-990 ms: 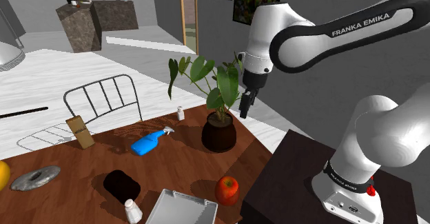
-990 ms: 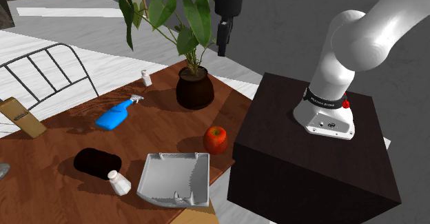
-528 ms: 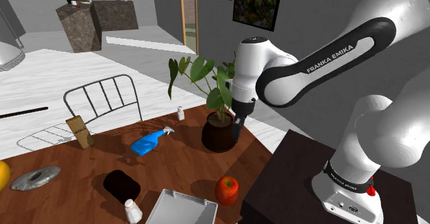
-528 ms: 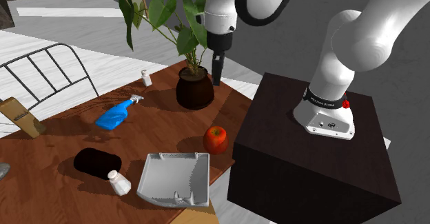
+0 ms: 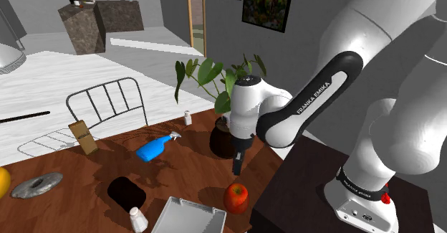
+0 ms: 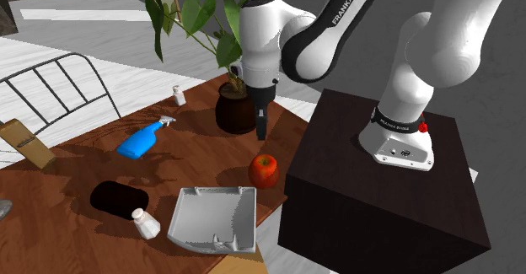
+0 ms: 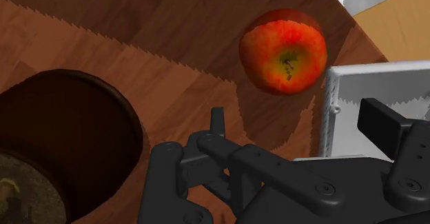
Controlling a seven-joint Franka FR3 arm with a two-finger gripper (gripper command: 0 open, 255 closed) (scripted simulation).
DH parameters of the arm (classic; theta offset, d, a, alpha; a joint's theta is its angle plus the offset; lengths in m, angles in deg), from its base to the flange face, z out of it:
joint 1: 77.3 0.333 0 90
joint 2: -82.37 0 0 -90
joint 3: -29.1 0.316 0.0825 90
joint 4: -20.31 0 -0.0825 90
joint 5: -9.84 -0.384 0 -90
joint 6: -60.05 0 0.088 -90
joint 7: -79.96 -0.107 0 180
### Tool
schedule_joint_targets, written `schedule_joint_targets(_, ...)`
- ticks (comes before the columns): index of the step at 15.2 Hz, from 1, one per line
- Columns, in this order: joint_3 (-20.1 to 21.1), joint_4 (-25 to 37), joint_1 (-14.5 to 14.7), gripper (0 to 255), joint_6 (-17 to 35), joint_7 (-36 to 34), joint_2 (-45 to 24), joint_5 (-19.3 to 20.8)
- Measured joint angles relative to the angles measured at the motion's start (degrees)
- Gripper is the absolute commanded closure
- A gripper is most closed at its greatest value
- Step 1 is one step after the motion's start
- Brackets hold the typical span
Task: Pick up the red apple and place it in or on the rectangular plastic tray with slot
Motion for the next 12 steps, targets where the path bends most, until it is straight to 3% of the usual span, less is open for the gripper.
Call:
schedule_joint_targets(4, 1.23, 1.05, 0.96, 0, 6.75, -4.37, -9.31, 5.91)
schedule_joint_targets(12, -2.3, 2.91, 3.42, 0, 13.69, -10.48, -18.92, 14.58)
